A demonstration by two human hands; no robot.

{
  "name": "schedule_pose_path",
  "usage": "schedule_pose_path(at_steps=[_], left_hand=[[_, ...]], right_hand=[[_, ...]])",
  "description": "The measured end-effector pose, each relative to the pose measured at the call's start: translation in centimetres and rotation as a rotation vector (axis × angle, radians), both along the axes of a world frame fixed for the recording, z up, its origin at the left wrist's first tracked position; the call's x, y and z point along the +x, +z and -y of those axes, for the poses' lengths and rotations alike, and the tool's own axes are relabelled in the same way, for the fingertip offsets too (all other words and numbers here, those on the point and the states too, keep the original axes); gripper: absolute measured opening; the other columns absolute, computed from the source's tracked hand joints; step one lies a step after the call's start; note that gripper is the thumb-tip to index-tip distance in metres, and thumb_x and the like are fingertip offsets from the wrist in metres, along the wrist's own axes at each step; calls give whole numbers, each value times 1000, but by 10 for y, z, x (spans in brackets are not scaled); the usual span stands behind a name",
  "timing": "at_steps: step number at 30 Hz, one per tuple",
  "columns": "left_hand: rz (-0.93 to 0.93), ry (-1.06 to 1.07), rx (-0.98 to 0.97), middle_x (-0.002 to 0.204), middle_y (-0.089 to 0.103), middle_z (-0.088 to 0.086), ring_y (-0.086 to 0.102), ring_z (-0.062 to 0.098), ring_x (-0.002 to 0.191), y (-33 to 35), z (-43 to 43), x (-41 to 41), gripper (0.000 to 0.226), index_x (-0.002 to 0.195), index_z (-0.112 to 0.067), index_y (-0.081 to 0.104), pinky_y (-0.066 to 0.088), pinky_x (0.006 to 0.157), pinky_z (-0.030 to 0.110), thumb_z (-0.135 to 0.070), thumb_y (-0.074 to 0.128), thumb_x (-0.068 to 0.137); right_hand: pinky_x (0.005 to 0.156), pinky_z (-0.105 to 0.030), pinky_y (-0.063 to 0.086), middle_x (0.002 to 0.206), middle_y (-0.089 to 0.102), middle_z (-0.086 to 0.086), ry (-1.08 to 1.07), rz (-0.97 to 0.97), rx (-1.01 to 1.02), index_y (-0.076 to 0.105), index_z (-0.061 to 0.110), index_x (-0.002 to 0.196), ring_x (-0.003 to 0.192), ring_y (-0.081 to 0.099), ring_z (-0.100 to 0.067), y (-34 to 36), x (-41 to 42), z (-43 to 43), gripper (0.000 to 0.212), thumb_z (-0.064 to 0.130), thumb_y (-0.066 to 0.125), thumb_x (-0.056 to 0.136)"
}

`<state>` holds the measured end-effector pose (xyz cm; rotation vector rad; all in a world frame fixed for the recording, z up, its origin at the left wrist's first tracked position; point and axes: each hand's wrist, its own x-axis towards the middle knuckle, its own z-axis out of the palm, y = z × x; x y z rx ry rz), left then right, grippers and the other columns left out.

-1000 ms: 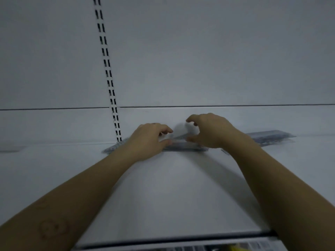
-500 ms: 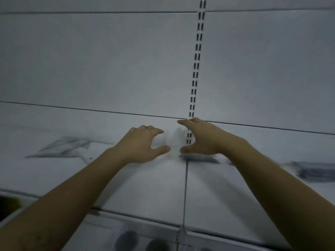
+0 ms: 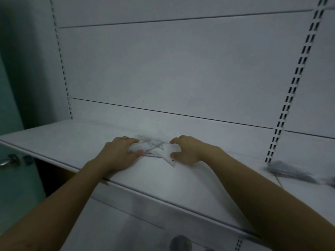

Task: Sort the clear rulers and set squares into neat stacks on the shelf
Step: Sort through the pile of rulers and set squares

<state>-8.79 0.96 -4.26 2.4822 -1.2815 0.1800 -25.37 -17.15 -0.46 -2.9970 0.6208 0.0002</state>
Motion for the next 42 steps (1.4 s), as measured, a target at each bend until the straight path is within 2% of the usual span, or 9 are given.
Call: schedule_pose_path(at_steps=[3,5,11,17,22,28,32,38,42], left_hand=[[-119,-49,-32,143,47,-6,42,18,131,-8,-4,16,70,137,-37,47,33,109,42,-73,38,78],[-104,-69,-62,136,52,-7,46,16,127,-11,-2,18,50,128,-37,56,33,107,40,-62,47,87],[-28,-106,-118,117,56,-9,49,15,114,-12,0,21,25,108,-38,65,32,94,37,-51,56,89],[-14,-155,-221,101,58,-10,54,15,101,-14,-2,23,6,88,-34,66,35,90,37,-38,61,89],[-91,-218,-247,96,55,-8,54,16,95,-16,-2,27,8,80,-35,62,42,92,42,-31,65,87],[-140,-282,-309,95,54,-6,56,18,91,-17,-2,28,8,83,-30,61,45,85,38,-25,67,86],[-149,-344,-352,95,54,-7,56,15,89,-17,-3,28,11,84,-31,60,46,83,37,-21,65,88],[-168,-377,-366,95,54,-8,53,13,93,-16,-5,26,9,85,-29,62,46,85,37,-22,65,89],[-161,-370,-367,100,56,-3,55,15,95,-15,-7,23,3,88,-24,64,45,86,36,-22,64,89]], right_hand=[[111,-42,29,153,31,-7,-54,24,27,24,23,150,137,35,-28,-12,29,0,56,43,36,99],[108,-43,31,147,39,-9,-111,37,32,32,21,147,133,37,-31,-20,39,4,50,40,32,100],[99,-34,41,127,57,-6,-223,202,9,52,18,133,114,54,-24,-26,30,19,42,34,55,94],[90,-29,43,124,61,-10,-302,166,26,62,10,123,109,57,-25,-26,28,19,37,33,53,94],[70,-29,40,103,66,-20,-388,241,117,65,-5,101,82,55,-24,-22,26,17,27,15,58,84],[75,-27,39,102,63,-7,-383,285,78,61,10,96,88,53,-22,-19,17,24,14,19,52,91],[70,-31,56,91,71,-6,-422,379,240,63,8,92,78,69,-19,-7,9,27,8,12,56,92],[71,-25,46,75,68,-1,-411,428,150,74,12,88,71,63,-21,4,-2,25,19,24,60,92],[78,-30,52,77,73,-2,-363,401,293,74,12,87,74,68,-19,-2,-5,22,19,25,61,91]])
